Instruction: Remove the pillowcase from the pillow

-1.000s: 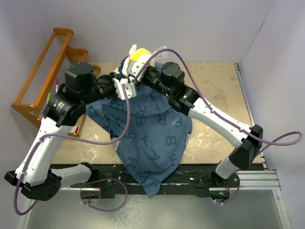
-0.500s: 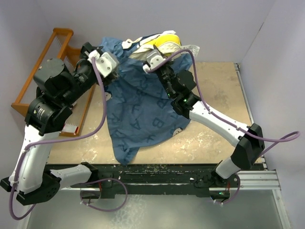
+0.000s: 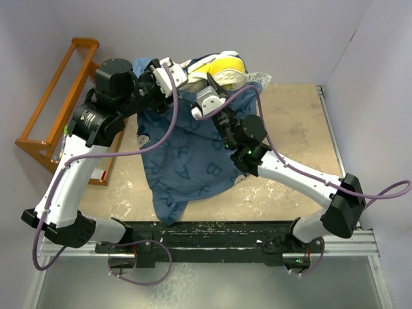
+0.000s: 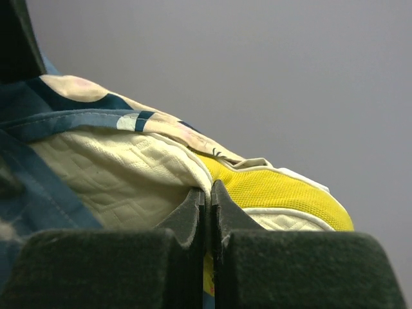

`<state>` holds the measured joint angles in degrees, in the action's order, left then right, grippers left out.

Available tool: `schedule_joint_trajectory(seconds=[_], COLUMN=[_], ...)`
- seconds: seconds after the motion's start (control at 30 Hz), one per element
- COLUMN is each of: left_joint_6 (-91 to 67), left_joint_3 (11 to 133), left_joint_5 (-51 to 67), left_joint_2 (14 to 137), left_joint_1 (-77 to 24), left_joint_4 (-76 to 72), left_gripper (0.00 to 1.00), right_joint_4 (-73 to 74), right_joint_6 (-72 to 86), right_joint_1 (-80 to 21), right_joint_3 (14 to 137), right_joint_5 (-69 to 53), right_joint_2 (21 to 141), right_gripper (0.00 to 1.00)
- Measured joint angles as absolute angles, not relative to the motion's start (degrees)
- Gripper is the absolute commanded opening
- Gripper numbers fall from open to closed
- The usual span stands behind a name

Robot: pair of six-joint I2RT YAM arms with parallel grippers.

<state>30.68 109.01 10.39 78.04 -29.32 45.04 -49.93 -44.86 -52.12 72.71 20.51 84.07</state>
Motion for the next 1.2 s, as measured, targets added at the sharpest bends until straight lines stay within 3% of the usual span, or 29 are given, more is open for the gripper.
schedule_joint_trajectory(seconds=[0.2, 0.57, 0.83, 0.93, 1.03, 1.17, 1.2], left_joint_6=[32.23, 33.21, 33.67, 34.11, 34.15, 33.54, 33.17], left_joint_3=[108.2, 106.13, 105.08, 102.72, 100.95, 100.84, 101.1], left_joint_5=[8.67, 12.05, 9.43, 6.04, 5.13, 6.31, 7.29], left_joint_2=[77.54, 76.25, 77.84, 77.21, 76.2, 74.72, 74.52], left_joint_1=[-29.32, -29.32, -29.34, -29.39, -29.52, -29.65, -29.65], left_joint_4=[41.43, 42.98, 42.17, 38.7, 37.1, 37.43, 37.91], left_gripper=[0.41, 0.61, 0.37, 0.36, 0.41, 0.67, 0.69], right_joint_4=[-51.0, -51.31, -51.09, -50.35, -50.0, -50.09, -50.09], right_joint_6=[-45.12, -44.97, -45.12, -45.28, -45.23, -45.23, -45.23], right_joint_1=[-52.88, -53.52, -54.89, -55.77, -56.38, -56.9, -57.06], right_joint_3=[69.28, 68.42, 68.42, 68.18, 67.07, 66.24, 66.22], right_joint_5=[22.31, 23.55, 24.86, 25.17, 25.63, 26.33, 26.48], right_joint_2=[83.88, 83.09, 83.05, 82.37, 81.1, 79.94, 79.85], right_gripper=[0.0, 0.0, 0.0, 0.0, 0.0, 0.0, 0.0])
